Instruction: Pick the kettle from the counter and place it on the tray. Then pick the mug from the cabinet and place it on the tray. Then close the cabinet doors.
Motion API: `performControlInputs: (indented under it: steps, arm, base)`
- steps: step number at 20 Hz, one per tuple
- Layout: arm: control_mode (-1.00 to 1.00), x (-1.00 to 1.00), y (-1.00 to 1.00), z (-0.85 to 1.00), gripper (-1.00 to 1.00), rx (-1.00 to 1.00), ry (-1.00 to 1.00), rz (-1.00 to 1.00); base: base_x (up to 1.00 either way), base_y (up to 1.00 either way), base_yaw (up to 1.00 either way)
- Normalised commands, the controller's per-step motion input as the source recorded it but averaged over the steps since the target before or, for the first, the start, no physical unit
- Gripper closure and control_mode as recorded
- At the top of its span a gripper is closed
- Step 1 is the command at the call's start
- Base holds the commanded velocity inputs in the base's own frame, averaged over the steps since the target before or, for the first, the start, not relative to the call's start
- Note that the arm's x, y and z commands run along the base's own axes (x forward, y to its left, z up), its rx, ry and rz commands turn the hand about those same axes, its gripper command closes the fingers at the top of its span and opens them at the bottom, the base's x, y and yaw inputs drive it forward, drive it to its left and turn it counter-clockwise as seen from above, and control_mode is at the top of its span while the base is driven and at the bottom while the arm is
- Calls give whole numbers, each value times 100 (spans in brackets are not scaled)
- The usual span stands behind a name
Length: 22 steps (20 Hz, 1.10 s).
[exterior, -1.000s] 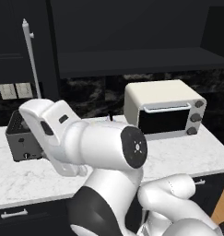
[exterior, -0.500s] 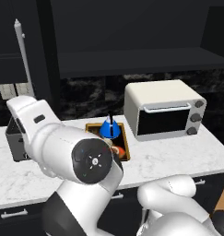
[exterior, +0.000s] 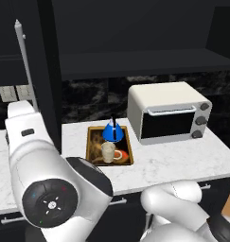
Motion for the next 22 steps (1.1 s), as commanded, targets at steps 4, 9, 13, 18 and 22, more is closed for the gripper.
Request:
performControlInputs:
  steps: [4, 9, 13, 18, 22]
  arm:
    - [-100, -2, 0, 9, -100, 3, 0, -22]
    - [-100, 8, 1, 19, -100, 0, 0, -17]
    - [-100, 4, 0, 21, -100, 0, 0, -13]
    - [-100, 15, -7, 3, -100, 0, 0, -12]
    - [-100, 24, -24, 0, -100, 0, 0, -7]
  base:
    - [0, 0, 0]
    - [0, 0, 0]
    - [0, 0, 0]
    - [0, 0, 0]
    - [0, 0, 0]
